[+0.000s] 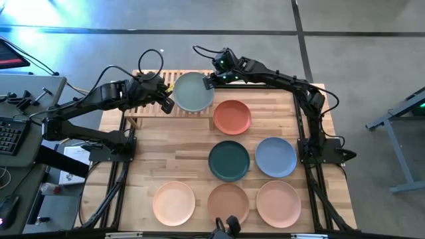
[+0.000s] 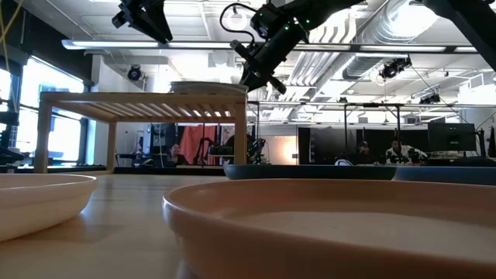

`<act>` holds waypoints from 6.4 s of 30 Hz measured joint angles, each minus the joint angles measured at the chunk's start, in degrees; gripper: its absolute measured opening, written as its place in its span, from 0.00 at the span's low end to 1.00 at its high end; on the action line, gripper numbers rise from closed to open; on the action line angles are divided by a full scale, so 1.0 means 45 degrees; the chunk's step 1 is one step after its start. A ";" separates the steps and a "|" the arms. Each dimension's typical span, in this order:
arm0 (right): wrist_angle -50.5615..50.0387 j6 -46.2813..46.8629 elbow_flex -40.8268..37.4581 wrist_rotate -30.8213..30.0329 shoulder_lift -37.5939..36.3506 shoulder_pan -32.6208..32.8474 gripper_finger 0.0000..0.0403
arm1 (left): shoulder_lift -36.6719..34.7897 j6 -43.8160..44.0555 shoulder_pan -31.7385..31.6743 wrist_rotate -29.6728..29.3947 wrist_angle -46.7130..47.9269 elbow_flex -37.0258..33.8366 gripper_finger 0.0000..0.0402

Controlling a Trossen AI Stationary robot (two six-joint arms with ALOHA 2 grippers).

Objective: Place and stack plates onto a shelf
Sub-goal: Stack the light blue plate on top of the white plate on the shelf, then stack the brown plate on top of the light blue plate on the shelf

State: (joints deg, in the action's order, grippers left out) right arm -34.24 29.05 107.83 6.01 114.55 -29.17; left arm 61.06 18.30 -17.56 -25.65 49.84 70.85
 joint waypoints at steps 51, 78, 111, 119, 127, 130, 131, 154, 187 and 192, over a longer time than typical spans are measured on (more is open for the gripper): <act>-0.0033 0.0210 0.0015 0.0161 -0.0021 0.0015 0.00 | 0.0010 -0.0315 0.0005 -0.0049 -0.0013 0.0000 0.25; -0.0417 -0.0303 0.0024 0.1163 -0.0937 -0.0049 0.26 | 0.0010 -0.0315 0.0005 -0.0049 -0.0015 -0.0005 0.25; -1.0238 0.3036 0.0024 -0.3398 -0.1804 0.7334 0.26 | 0.0015 -0.0319 0.0005 -0.0225 -0.0073 -0.0005 0.25; -1.1120 0.4117 0.0019 -0.4306 -0.1797 0.8746 0.26 | 0.0015 -0.0014 0.0005 -0.0286 -0.0053 -0.0005 0.25; -1.2242 0.4866 -0.0315 -0.4412 -0.1818 0.9835 0.26 | 0.0015 0.0679 0.0005 0.0060 -0.0063 -0.0005 0.25; -1.2278 0.4894 -0.0952 -0.4014 -0.1862 1.0210 0.26 | 0.0113 0.0656 0.0000 0.0614 -0.0062 -0.0005 0.25; -1.2287 0.4914 -0.1231 -0.3808 -0.1871 1.0312 0.26 | 0.0131 0.0848 0.0000 0.0791 -0.0047 -0.0005 0.25; -0.4949 0.6017 -0.6437 -0.0575 -0.2688 1.2161 0.26 | 0.1395 0.3235 0.1901 0.3727 -0.0036 -0.0005 0.25; -0.0350 0.7876 -0.8412 -0.0884 -0.1346 1.2998 0.26 | 0.2210 0.4135 0.3264 0.4600 -0.0007 -0.0005 0.25; -0.0389 0.7915 -0.8412 -0.0954 -0.1046 1.2998 0.26 | 0.2210 0.4135 0.3264 0.4595 -0.0010 -0.0005 0.25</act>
State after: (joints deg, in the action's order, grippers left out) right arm -35.99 64.67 69.97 1.72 109.84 29.32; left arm 71.00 36.91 -2.87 -4.97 49.80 70.83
